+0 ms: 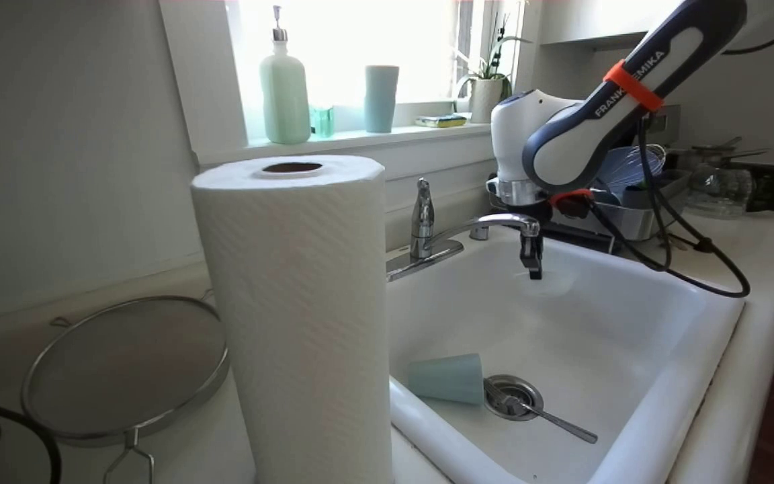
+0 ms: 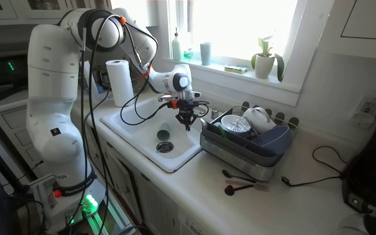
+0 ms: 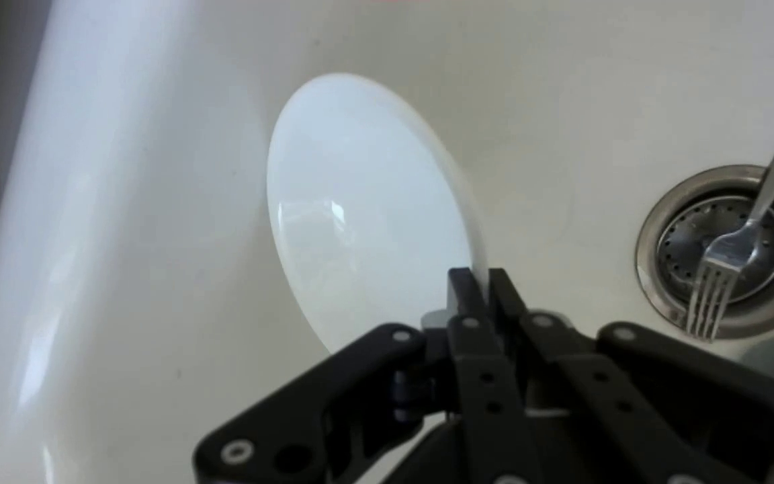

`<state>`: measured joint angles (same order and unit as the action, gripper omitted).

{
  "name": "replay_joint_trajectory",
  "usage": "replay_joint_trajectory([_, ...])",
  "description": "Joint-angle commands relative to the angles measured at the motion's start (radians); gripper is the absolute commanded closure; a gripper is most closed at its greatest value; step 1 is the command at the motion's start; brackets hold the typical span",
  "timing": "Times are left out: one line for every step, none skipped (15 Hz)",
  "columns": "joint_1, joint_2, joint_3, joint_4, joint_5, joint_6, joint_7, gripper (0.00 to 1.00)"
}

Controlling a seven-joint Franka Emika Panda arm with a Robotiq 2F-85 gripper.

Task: Remove a white plate from the dishes drying rack and place it in the sink

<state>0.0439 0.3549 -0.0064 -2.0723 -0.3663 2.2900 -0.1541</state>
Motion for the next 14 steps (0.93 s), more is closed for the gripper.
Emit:
replay_joint_trajectory([0.017, 0.060, -0.005, 0.013, -0.040, 0.030, 0.028, 0.98])
replay_joint_trajectory([0.020, 0.075, -0.007, 0.014, -0.047, 0.048, 0.030, 0.98])
replay_joint_trajectory([0.023, 0.087, -0.010, 0.016, -0.051, 0.058, 0.032, 0.98])
replay_joint_trajectory([0.025, 0.099, -0.017, 0.021, -0.061, 0.074, 0.036, 0.98])
replay_joint_trajectory([0.028, 0.109, -0.024, 0.023, -0.072, 0.095, 0.043, 0.98])
replay_joint_trajectory([0.025, 0.120, -0.023, 0.025, -0.073, 0.119, 0.034, 0.98])
replay_joint_trajectory([0.022, 0.129, -0.023, 0.026, -0.073, 0.145, 0.024, 0.98])
replay_joint_trajectory([0.020, 0.131, -0.020, 0.027, -0.067, 0.159, 0.014, 0.98])
replay_joint_trajectory([0.018, 0.134, -0.018, 0.029, -0.065, 0.175, 0.003, 0.98])
replay_joint_trajectory([0.016, 0.136, -0.016, 0.030, -0.061, 0.185, -0.004, 0.98])
replay_joint_trajectory([0.011, 0.141, -0.010, 0.030, -0.050, 0.193, -0.021, 0.98])
replay_joint_trajectory([0.006, 0.144, -0.005, 0.032, -0.041, 0.191, -0.042, 0.98])
replay_joint_trajectory([0.004, 0.148, -0.002, 0.035, -0.039, 0.188, -0.057, 0.98])
replay_joint_trajectory([0.003, 0.152, -0.003, 0.037, -0.040, 0.191, -0.065, 0.98])
